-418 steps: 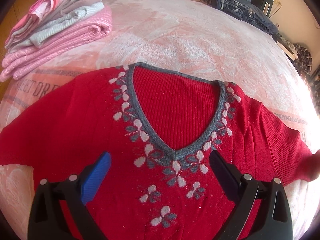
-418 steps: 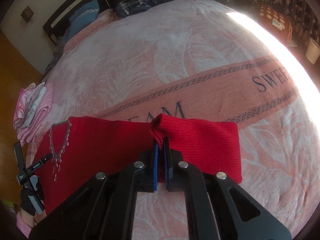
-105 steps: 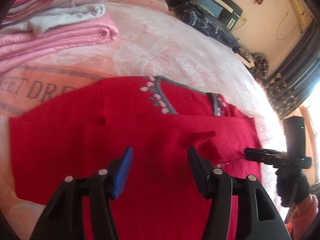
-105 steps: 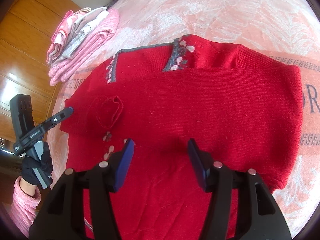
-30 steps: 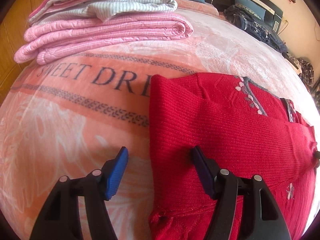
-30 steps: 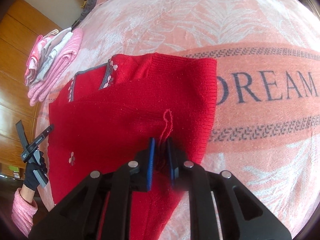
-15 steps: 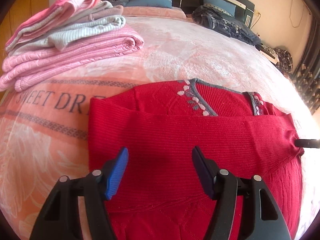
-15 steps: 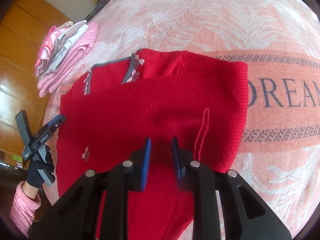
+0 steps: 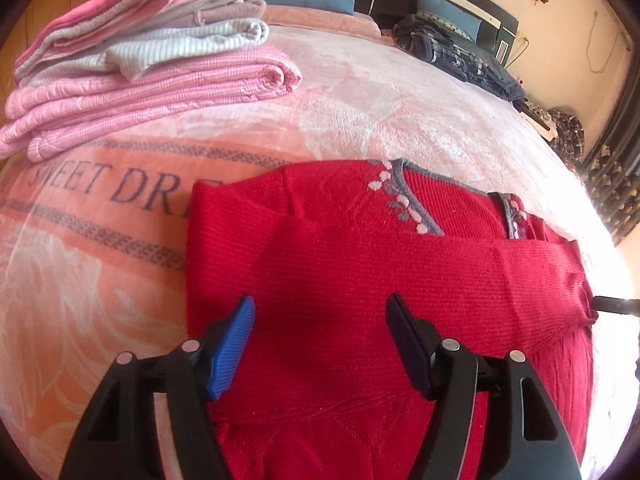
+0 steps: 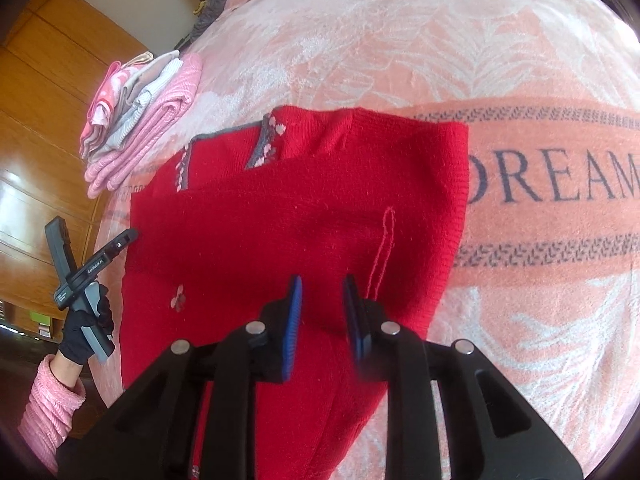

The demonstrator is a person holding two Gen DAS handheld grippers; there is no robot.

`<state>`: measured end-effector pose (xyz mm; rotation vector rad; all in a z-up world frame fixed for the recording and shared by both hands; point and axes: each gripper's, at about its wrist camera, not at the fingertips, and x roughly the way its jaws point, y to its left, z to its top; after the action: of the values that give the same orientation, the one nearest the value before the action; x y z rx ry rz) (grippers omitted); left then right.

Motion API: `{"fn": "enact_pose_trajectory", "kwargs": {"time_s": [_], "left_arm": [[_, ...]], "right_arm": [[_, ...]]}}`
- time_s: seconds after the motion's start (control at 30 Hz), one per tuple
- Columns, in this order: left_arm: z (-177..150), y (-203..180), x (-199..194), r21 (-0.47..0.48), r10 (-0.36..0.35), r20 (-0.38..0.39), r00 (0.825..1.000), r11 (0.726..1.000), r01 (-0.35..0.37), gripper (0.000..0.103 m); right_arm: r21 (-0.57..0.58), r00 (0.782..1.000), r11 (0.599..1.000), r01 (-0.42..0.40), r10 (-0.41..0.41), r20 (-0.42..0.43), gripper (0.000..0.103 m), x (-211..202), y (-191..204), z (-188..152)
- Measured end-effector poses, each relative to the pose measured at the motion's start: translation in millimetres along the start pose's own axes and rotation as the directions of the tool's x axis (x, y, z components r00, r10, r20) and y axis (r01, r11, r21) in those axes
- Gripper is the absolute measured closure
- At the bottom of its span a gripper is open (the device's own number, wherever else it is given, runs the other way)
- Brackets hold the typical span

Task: Fold small clothes
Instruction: 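Move both grippers to the sweater hem with the grey floral band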

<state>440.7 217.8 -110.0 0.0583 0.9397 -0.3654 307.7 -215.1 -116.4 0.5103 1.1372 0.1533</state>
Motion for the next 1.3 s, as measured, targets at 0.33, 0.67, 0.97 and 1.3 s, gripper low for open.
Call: {"fn": "enact_pose_trajectory", "kwargs": {"time_s": [0.33, 0.67, 0.97, 1.3], "left_arm": [[-4, 5, 24, -0.023, -0.017, -0.067, 0.998, 1.000, 0.016, 0.033], [-6, 6, 12, -0.024, -0.045, -0.054, 0.998, 0.999, 0.043, 0.030], [-20, -1, 9, 0.021, -0.042, -0.081, 0.996, 0.999, 0.044, 0.030], [-27, -2, 16, 0.057, -0.038, -0.066, 0.997, 0.998, 0.042, 0.026]], "right_arm": [[0.054, 0.997, 0.995, 0.083, -0.083, 0.003, 0.082, 26, -17, 15], [-0.006, 0.999, 1.000, 0.027, -0.027, 0.037, 0.076, 5, 0, 0], [-0.009, 0.999, 0.999, 0.030, -0.031, -0.023, 0.078, 26, -1, -17], [-0.030, 1.000, 0.999, 0.030, -0.030, -0.006, 0.078, 31, -1, -21]]}}
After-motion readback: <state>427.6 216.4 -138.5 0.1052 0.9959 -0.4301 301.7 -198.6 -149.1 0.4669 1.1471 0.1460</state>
